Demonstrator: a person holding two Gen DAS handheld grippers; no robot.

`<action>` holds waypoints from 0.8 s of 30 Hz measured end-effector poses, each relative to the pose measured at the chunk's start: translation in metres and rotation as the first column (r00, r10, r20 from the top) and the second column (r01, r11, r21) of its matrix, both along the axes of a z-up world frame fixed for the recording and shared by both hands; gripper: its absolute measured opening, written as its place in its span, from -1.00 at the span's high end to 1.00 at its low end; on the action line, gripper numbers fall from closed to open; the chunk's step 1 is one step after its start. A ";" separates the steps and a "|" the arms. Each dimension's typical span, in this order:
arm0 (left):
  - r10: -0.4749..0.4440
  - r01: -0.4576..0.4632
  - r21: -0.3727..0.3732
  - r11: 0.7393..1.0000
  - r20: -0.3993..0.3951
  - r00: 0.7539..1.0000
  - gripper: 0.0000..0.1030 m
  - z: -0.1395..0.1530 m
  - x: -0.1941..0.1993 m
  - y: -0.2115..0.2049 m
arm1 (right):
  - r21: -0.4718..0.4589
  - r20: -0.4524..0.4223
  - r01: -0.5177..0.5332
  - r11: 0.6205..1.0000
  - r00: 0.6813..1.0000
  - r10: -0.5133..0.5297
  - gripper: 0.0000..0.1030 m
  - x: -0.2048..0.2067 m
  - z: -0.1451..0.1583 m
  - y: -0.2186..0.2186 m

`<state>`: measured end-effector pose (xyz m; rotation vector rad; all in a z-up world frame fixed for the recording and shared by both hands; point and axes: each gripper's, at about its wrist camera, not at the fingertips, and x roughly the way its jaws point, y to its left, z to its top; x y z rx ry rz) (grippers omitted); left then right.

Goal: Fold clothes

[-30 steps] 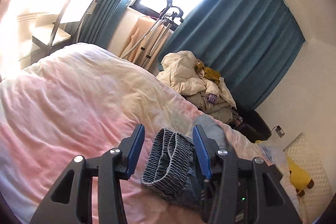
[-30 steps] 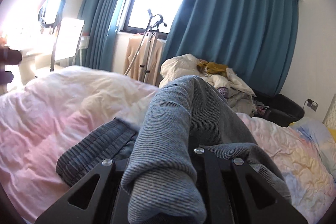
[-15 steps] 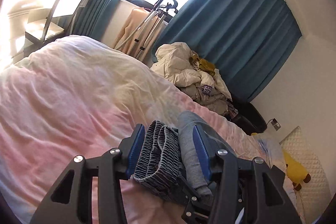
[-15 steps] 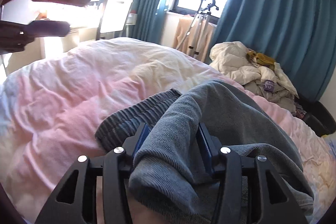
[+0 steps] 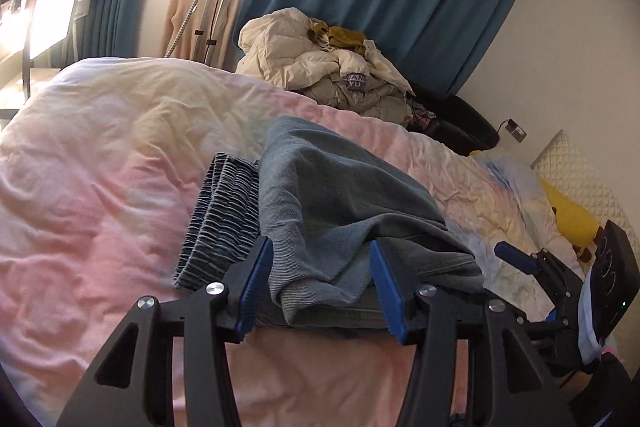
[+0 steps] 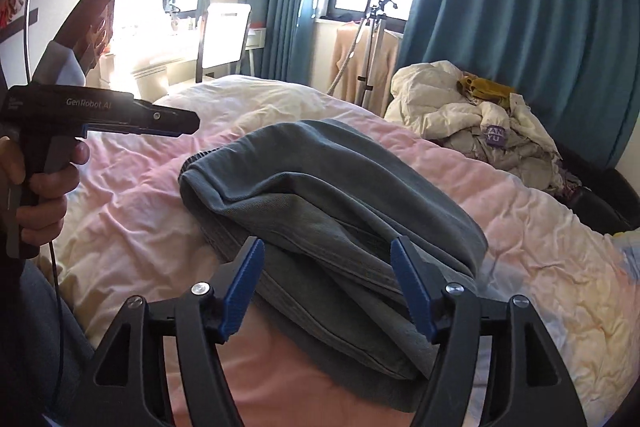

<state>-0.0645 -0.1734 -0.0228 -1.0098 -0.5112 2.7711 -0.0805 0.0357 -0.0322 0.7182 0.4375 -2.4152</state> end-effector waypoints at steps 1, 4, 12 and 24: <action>-0.010 0.010 -0.039 0.999 -0.011 1.000 -0.01 0.000 0.002 0.012 | -0.009 0.012 0.016 1.000 1.000 -0.016 -0.38 -0.004 -0.003 0.008; -0.050 0.050 -0.114 0.992 -0.006 0.999 -0.01 0.000 0.005 0.043 | -0.063 0.065 0.014 0.998 0.998 -0.010 -0.41 -0.018 -0.012 0.026; -0.116 0.121 -0.359 0.925 0.036 0.993 -0.01 -0.016 -0.002 0.101 | 0.008 0.020 -0.132 0.991 0.991 0.132 -0.46 -0.030 -0.018 0.018; -0.059 0.071 -0.526 0.848 0.039 0.997 -0.01 -0.024 -0.003 0.103 | 0.166 -0.003 -0.108 0.980 0.994 0.110 -0.10 -0.061 -0.059 0.003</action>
